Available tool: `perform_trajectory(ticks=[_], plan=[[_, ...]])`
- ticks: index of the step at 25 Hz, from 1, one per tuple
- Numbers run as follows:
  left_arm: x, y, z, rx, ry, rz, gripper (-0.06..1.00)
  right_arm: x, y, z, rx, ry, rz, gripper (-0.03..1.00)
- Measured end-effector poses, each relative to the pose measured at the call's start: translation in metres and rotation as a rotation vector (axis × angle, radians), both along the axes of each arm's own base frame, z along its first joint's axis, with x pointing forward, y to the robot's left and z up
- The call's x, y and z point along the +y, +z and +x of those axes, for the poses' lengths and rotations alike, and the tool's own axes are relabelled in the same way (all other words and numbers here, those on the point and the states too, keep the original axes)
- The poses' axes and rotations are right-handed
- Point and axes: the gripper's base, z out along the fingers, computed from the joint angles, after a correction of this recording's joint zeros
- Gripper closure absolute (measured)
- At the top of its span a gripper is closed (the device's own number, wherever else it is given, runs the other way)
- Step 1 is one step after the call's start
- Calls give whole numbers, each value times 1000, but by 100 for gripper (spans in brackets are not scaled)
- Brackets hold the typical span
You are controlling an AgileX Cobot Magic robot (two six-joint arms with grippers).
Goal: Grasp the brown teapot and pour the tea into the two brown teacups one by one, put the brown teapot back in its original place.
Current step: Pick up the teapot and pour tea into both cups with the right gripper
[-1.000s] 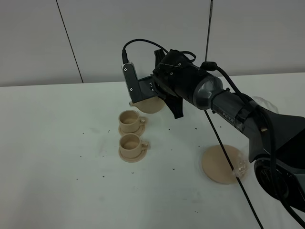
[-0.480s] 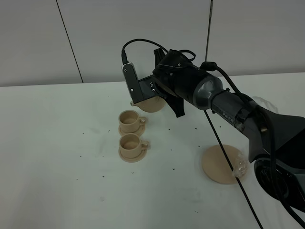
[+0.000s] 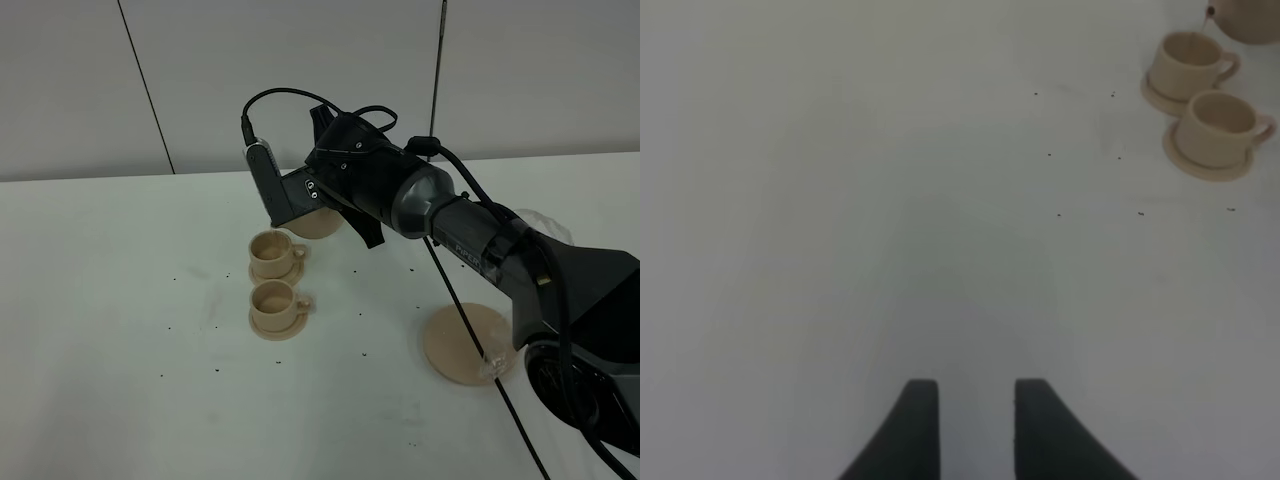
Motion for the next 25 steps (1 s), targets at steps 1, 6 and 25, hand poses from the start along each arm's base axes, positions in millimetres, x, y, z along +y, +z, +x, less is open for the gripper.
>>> perform_trajectory(ticks=[1,6,25], plan=[[0,0,0,0,0,0,69,0,0,0,-1,-1,-5,87],[0,0,0,0,0,0,69,1,0,-1,-7,3,-18,87],[0,0,0,0,0,0,69,12,-10,-5,-51,49,-89,87]])
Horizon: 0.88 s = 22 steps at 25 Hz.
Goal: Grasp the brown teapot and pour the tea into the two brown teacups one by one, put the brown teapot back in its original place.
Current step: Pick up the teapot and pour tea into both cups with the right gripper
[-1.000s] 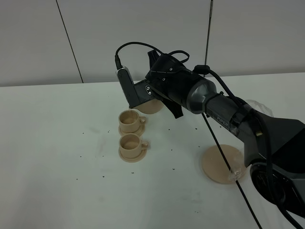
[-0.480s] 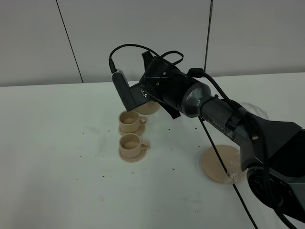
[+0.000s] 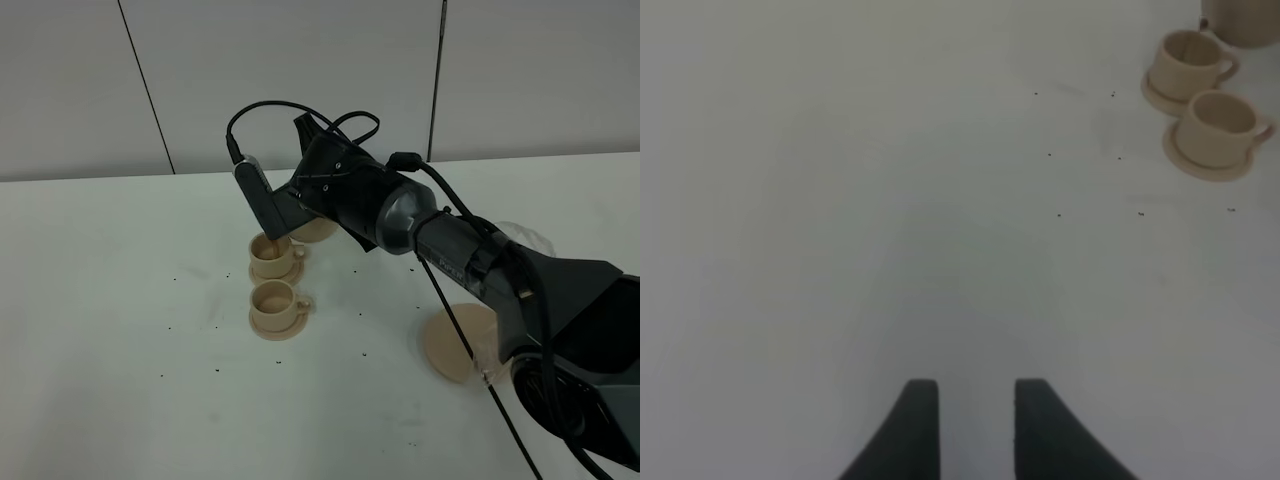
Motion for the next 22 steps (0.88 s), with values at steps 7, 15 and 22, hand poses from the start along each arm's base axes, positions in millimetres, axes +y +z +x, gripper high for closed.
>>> perform_trajectory(ticks=[7,15,22], plan=[[0,0,0,0,0,0,69,0,-2,1,-13,8,-10,87],[0,0,0,0,0,0,69,1,-2,1,-31,15,-30,87],[0,0,0,0,0,0,69,4,-1,-1,-56,25,-63,87]])
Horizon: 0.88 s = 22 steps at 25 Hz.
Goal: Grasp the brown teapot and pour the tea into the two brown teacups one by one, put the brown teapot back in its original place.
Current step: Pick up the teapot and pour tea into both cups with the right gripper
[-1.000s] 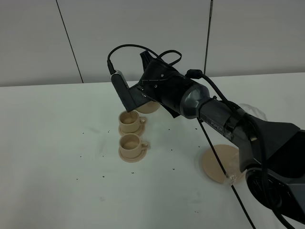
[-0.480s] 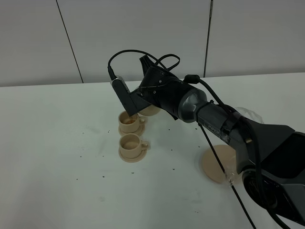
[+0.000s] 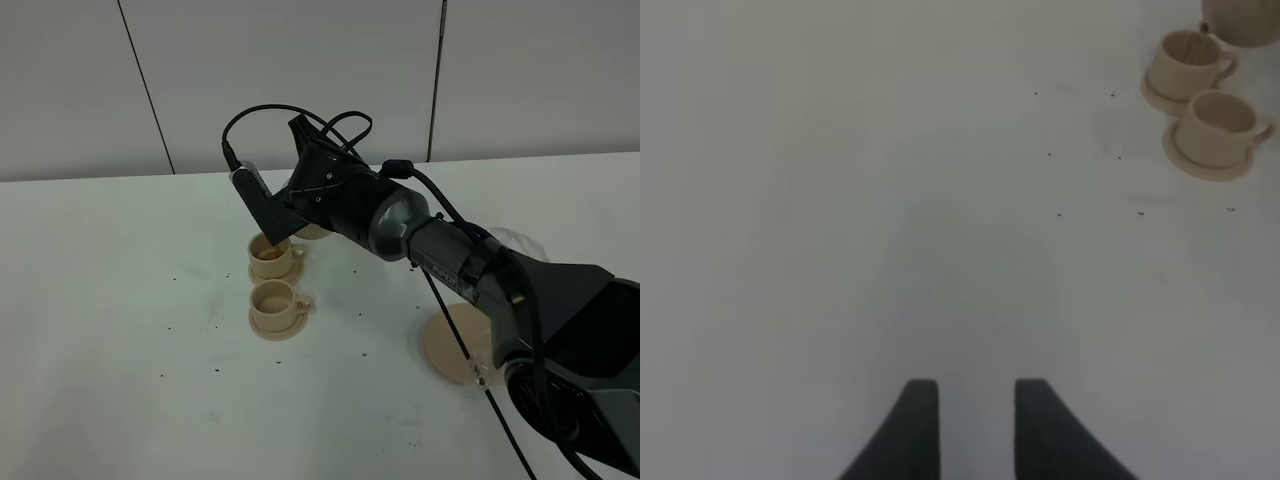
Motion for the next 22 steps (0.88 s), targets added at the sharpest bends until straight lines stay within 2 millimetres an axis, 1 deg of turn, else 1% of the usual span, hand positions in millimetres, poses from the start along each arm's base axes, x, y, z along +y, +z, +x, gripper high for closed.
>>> perform_trajectory(ticks=[11,22], plan=[[0,0,0,0,0,0,69,4,1,-3,-13,8,-24,87],[0,0,0,0,0,0,69,2,5,-4,-20,3,-33,87]])
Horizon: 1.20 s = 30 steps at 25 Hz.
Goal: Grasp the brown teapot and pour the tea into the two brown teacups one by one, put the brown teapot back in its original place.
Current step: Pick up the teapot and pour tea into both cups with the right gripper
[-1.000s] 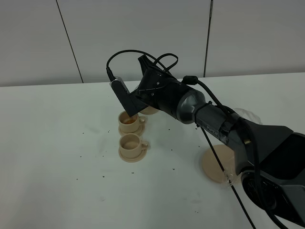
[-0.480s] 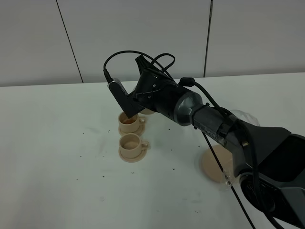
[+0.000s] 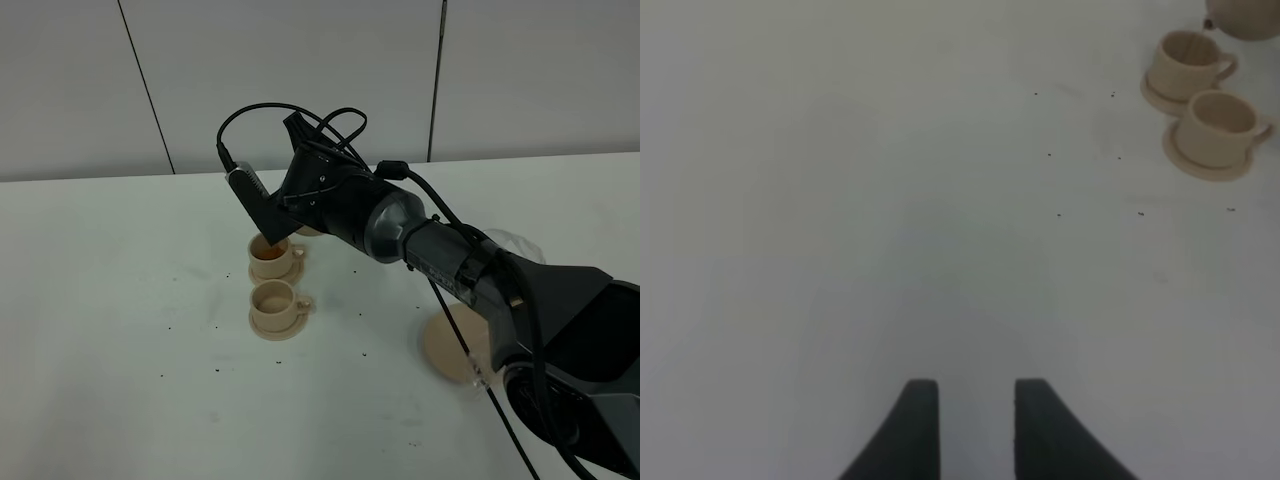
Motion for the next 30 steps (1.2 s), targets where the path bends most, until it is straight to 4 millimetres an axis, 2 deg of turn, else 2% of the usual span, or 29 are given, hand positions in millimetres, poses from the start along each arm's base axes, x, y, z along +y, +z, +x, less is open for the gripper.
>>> perform_trajectory(ticks=[30], plan=[[0,0,0,0,0,0,69,9,5,-7,-34,16,-26,87]])
